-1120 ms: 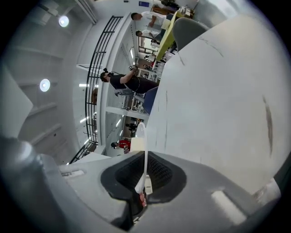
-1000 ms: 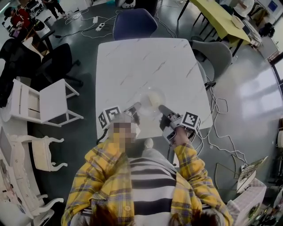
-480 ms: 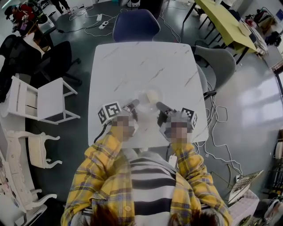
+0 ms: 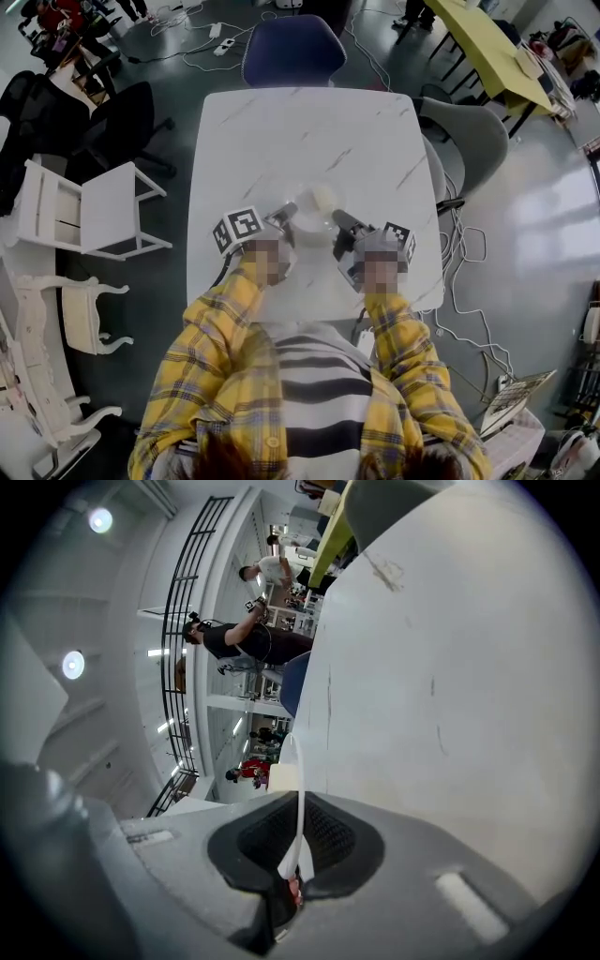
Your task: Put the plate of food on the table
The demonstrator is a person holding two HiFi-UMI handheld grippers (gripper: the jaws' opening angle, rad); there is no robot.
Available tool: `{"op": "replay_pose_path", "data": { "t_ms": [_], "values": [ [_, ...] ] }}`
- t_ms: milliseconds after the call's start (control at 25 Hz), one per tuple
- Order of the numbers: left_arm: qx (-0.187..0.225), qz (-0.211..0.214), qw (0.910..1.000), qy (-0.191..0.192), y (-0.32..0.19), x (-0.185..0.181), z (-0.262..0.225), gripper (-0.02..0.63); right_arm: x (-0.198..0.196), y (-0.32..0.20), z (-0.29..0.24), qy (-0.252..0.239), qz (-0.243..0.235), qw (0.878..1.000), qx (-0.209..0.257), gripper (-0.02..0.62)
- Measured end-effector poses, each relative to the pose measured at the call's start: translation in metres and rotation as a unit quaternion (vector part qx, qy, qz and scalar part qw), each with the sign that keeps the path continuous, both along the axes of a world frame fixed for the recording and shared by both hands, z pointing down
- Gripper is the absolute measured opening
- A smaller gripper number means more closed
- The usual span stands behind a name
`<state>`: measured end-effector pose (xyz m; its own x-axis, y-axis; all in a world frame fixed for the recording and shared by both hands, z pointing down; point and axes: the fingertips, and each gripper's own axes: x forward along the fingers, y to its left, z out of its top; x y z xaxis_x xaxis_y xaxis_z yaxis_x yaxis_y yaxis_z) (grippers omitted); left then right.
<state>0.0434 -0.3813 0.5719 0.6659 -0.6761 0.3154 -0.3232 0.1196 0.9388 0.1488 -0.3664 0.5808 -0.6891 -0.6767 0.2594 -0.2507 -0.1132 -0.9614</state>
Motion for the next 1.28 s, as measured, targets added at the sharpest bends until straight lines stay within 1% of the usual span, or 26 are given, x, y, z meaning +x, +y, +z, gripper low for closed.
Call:
{"op": "replay_pose_path", "data": {
  "t_ms": [360,880,1280],
  "values": [
    [-0.019,-0.01,0.9997,0.01,-0.028,-0.006,0.014,0.005,-0.006,-0.028,0.01,0.015,-0.002,1.0,-0.011,0.009],
    [-0.043,-0.041,0.998,0.022,-0.058,-0.017,0.031,0.005,-0.015,-0.062,0.027,0.011,-0.008,0.999,-0.032,0.009],
    [-0.043,-0.046,0.998,0.005,-0.074,-0.027,0.035,0.005,-0.025,-0.079,0.034,0.0,-0.013,0.999,-0.044,0.008]
  ]
}}
